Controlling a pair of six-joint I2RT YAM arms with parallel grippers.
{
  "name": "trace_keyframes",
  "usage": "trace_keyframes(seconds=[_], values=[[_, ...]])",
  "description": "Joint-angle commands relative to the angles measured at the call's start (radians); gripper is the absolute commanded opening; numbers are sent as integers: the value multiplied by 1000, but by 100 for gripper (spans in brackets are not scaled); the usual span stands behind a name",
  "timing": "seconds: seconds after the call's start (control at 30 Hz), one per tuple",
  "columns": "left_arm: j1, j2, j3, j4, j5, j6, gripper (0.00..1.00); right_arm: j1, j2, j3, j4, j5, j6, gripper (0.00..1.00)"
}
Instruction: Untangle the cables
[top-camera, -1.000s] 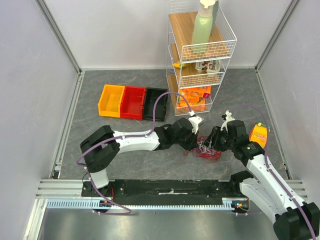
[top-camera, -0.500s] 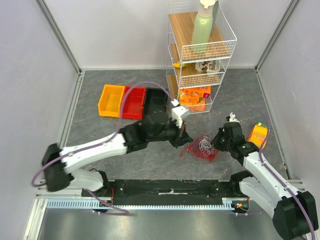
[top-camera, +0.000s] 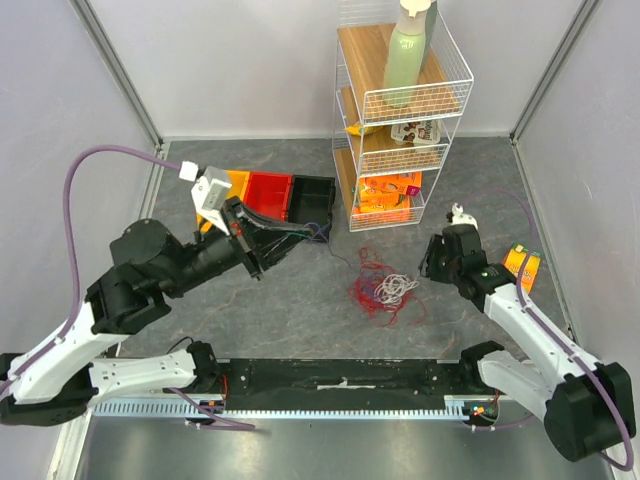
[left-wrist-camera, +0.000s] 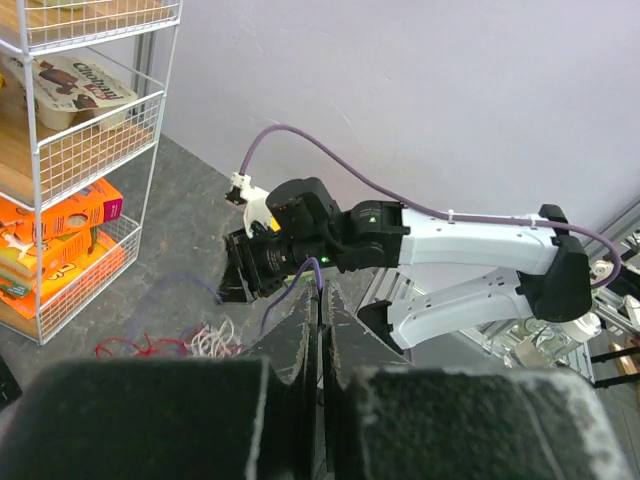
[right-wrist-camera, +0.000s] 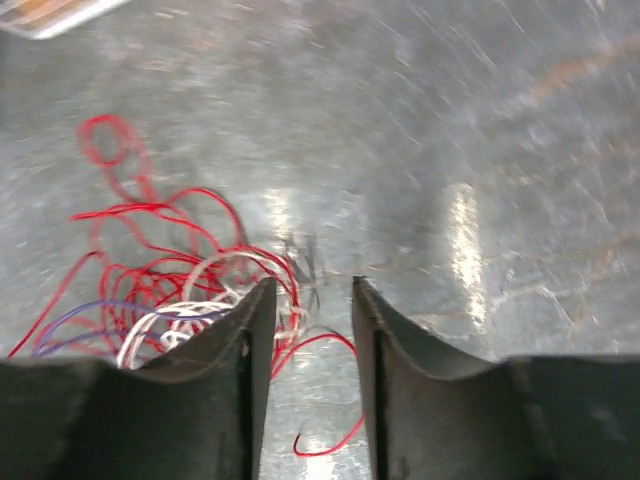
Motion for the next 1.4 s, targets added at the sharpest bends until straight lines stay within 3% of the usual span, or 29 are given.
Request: trace_keyframes(seconds=[0.0, 0.17, 0.27, 0.37, 0.43, 0.6, 0.7, 0.8, 1.0, 1.2, 1.37], values=[[1, 109, 47, -21, -19, -8, 2, 80, -64, 128, -45, -64, -99, 51], [1, 161, 156, -1, -20, 29, 2, 228, -70, 205, -105, -180, -145, 68], [1, 209, 220, -7, 12, 32, 2, 389, -44, 161, 25, -254, -80, 71], [1, 233, 257, -6, 67, 26, 2, 546, 5, 110, 162, -174, -11, 72], [1, 240, 280, -9, 76, 26, 2, 594, 66, 91, 187, -32, 46, 73], [1, 224, 344, -33, 72, 39, 2, 577, 207, 45, 152, 319, 229, 72], [-1, 214, 419, -91, 38, 72, 2, 472, 189, 1, 82, 438, 316, 64], [1, 195, 498, -172, -46, 118, 2, 292, 103, -67, 81, 407, 294, 57], [-1, 129, 546, -266, -270, 196, 2, 116, 66, -24, 49, 377, 159, 61], [1, 118, 443, -306, -289, 167, 2, 105, 28, 41, 44, 199, -7, 72], [-2, 147, 302, -294, -425, 170, 2, 106, -38, 90, 7, 26, -131, 75]])
